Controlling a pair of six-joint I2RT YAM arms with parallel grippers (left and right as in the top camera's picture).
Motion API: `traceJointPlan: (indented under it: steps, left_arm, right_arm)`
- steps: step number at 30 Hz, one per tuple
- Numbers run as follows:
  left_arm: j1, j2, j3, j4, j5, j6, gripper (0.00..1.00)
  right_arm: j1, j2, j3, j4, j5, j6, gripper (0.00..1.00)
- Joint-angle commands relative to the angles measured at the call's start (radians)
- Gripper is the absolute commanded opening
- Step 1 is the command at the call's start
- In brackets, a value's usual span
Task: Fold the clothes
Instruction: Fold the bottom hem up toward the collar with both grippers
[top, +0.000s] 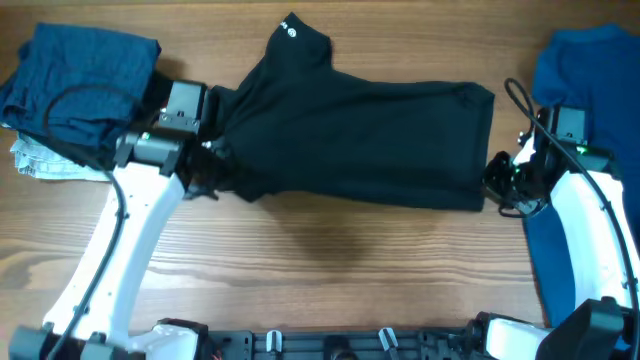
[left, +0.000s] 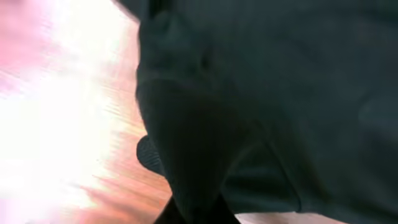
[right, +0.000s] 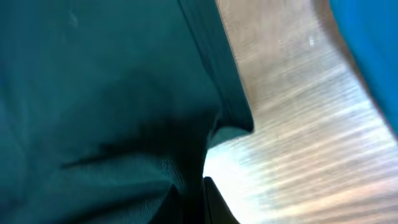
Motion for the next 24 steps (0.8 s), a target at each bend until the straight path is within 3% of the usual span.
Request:
traceJointPlan:
  steps: [1,7,16,17,18,19,20,22,24]
  left_arm:
    - [0.004,0.077,0.018,0.096,-0.039,0.027,0.04]
    - [0.046,0.165,0.018,0.447,-0.039,0.054,0.04]
    - [0.045,0.424,0.018,0.618,0.033,0.053,0.09]
    - [0.045,0.443,0.018,0.647,0.033,0.053,0.13]
    - [0.045,0.452,0.018,0.676,0.033,0.054,0.36]
    - [0.045,0.452,0.018,0.691,0.033,0.054,0.49]
    - [0.045,0.450,0.020,0.729,0.033,0.098,0.71]
    - [0.053,0.428,0.067,0.714,0.026,0.154,0.88]
    - [0.076,0.393,0.143,0.583,0.021,0.142,0.94]
  right_arm:
    - [0.002,0.085,0.059,0.053,0.025,0.007,0.04]
    - [0.002,0.286,0.186,0.236,0.029,0.007,0.04]
    - [0.003,0.410,0.185,0.400,0.068,-0.006,0.04]
    - [0.003,0.410,0.185,0.423,0.067,-0.021,0.04]
    - [0.003,0.410,0.185,0.443,0.069,-0.023,0.07]
    - [0.003,0.410,0.185,0.461,0.070,-0.023,0.15]
    - [0.003,0.410,0.185,0.503,0.070,-0.035,0.34]
    - [0.003,0.402,0.189,0.569,0.023,-0.109,0.57]
    - [0.003,0.368,0.206,0.533,-0.043,-0.129,0.66]
